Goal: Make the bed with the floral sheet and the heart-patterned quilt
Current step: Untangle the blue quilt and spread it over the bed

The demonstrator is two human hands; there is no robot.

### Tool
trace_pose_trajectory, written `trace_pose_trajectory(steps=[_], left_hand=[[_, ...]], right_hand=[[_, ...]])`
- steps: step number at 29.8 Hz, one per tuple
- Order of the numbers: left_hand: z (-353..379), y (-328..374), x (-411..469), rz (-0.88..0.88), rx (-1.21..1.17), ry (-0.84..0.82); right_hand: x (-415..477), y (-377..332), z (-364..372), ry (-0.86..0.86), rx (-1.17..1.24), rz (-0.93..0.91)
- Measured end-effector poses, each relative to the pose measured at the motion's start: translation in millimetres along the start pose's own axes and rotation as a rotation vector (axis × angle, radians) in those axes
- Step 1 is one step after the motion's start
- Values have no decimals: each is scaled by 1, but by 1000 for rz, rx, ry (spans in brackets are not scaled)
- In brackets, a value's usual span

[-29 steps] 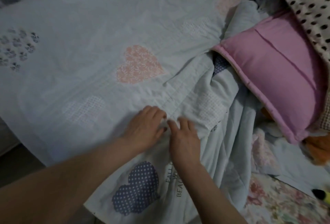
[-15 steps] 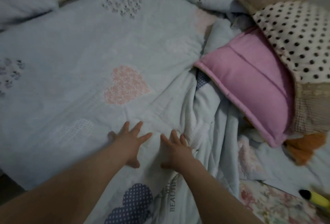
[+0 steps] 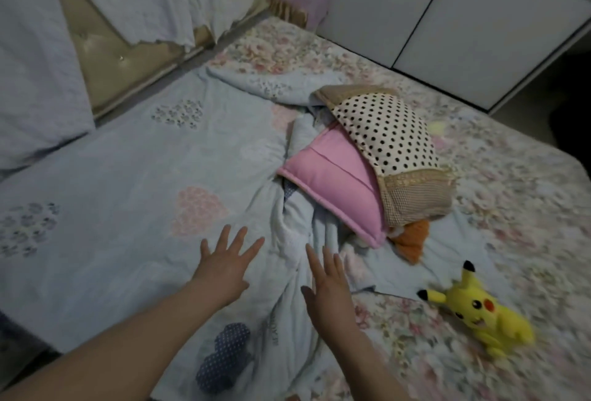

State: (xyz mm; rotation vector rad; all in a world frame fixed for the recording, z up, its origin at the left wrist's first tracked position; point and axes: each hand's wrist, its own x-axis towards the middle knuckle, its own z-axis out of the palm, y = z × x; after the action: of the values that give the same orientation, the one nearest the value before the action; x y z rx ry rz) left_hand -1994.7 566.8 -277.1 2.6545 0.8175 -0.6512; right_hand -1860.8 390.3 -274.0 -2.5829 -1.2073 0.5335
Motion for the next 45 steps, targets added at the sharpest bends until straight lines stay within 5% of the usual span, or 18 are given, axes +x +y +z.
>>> trace_pose_trajectory(steps=[12, 25, 35, 45], left_hand=[[-106, 83, -65, 142, 82, 221], [-140, 147, -24, 250, 145, 267], [-186, 155, 27, 426, 114, 258], [-216, 177, 55, 382, -22, 244]], right_hand=[[-93, -2, -111, 323, -6, 93], [-50, 44, -169, 307, -108, 140], [-43, 64, -214, 299, -168, 375], [-2, 93, -246, 290, -121, 435]])
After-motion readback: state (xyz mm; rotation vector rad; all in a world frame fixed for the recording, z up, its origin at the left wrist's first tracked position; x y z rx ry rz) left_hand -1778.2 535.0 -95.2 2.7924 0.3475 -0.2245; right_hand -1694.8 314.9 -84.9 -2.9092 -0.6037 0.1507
